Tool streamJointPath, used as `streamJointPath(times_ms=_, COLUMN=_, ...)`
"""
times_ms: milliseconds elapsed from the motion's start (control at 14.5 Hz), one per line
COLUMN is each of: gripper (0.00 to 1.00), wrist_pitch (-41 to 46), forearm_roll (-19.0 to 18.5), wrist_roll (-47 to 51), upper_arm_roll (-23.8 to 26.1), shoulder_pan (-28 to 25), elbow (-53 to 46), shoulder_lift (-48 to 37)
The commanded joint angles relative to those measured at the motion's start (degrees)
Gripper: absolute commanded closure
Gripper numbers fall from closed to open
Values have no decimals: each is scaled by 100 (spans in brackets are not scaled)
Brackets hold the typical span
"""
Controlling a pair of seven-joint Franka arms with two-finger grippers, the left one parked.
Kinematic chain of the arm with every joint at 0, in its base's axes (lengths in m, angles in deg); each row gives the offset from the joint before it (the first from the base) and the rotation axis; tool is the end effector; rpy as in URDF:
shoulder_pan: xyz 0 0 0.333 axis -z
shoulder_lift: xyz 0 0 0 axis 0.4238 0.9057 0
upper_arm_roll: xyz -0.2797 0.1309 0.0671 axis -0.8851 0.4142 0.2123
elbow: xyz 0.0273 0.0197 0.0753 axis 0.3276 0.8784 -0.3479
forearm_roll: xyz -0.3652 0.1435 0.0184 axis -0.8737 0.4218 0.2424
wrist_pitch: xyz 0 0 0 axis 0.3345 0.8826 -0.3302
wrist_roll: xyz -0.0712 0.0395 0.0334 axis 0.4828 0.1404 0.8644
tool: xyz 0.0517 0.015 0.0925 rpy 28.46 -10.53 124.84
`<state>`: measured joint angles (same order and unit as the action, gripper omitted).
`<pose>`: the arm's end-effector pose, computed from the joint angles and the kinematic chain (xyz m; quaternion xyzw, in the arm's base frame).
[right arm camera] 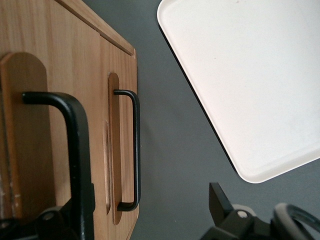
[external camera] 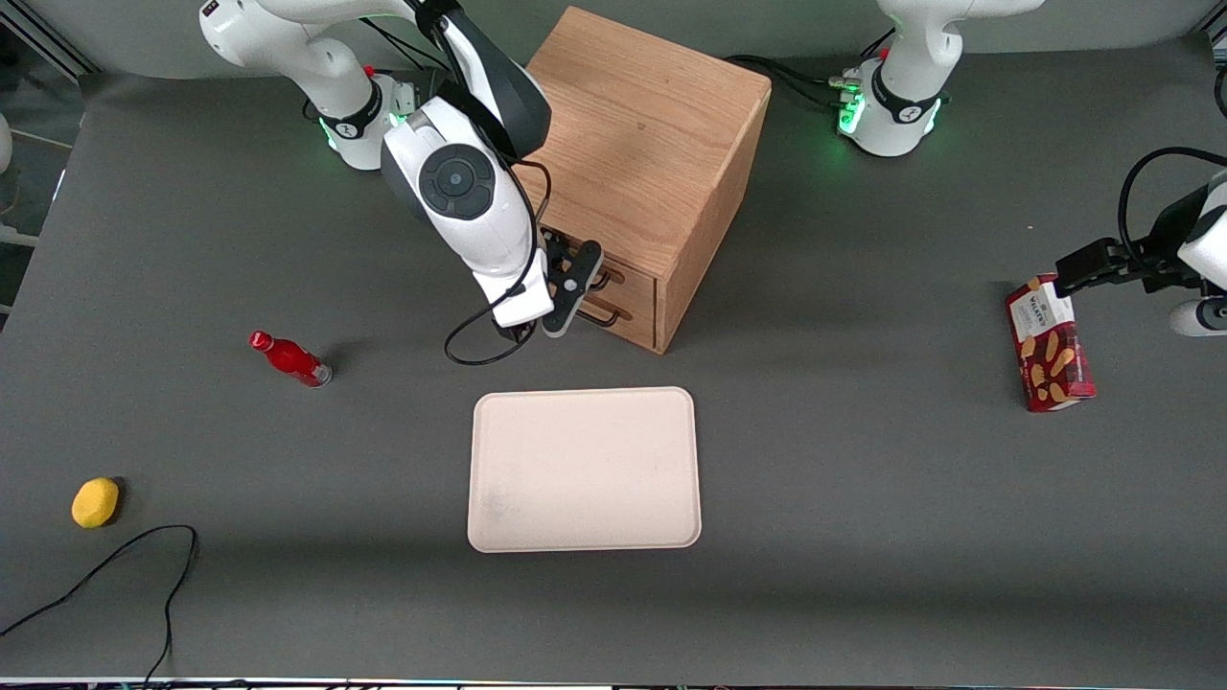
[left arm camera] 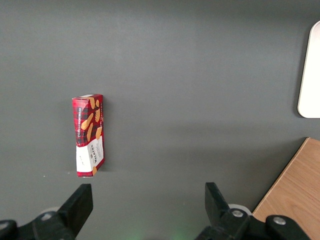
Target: Open upper drawer
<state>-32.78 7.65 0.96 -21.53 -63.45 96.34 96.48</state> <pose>0.5030 0.3986 0.3939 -0.8576 -0.5112 0.0308 0.0468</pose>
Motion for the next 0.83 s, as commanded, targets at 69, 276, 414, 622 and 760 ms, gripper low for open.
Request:
streamJointPath(times_ms=69, gripper=0, wrist_pitch=-125, forearm_roll=-56, wrist_roll=-110, upper_arm_roll=-29, shoulder_pan=-21, elbow=11, shoulder_lift=16)
streamJointPath(times_ms=276, gripper=0, wrist_pitch=-125, forearm_roll=-56, wrist_roll=-249, upper_arm_roll=-29, shoulder_pan=22, elbow=-7, shoulder_lift=-11)
streamJointPath(times_ms=414, gripper=0, wrist_pitch=-125, forearm_roll=-56, wrist_roll=-320, upper_arm_roll=-64, shoulder_pan=49, elbow=-33, shoulder_lift=-2)
streamJointPath(times_ms=622, gripper=0, wrist_pitch=-125, forearm_roll=-48, wrist_roll=-355, upper_arm_roll=-73, shoulder_pan=93, elbow=-77, shoulder_lift=16)
streamJointPath(times_ms=760, gripper=0, wrist_pitch=-125, forearm_roll=-47, wrist_roll=-356, upper_arm_roll=-73, shoulder_pan=119, elbow=-130, shoulder_lift=33)
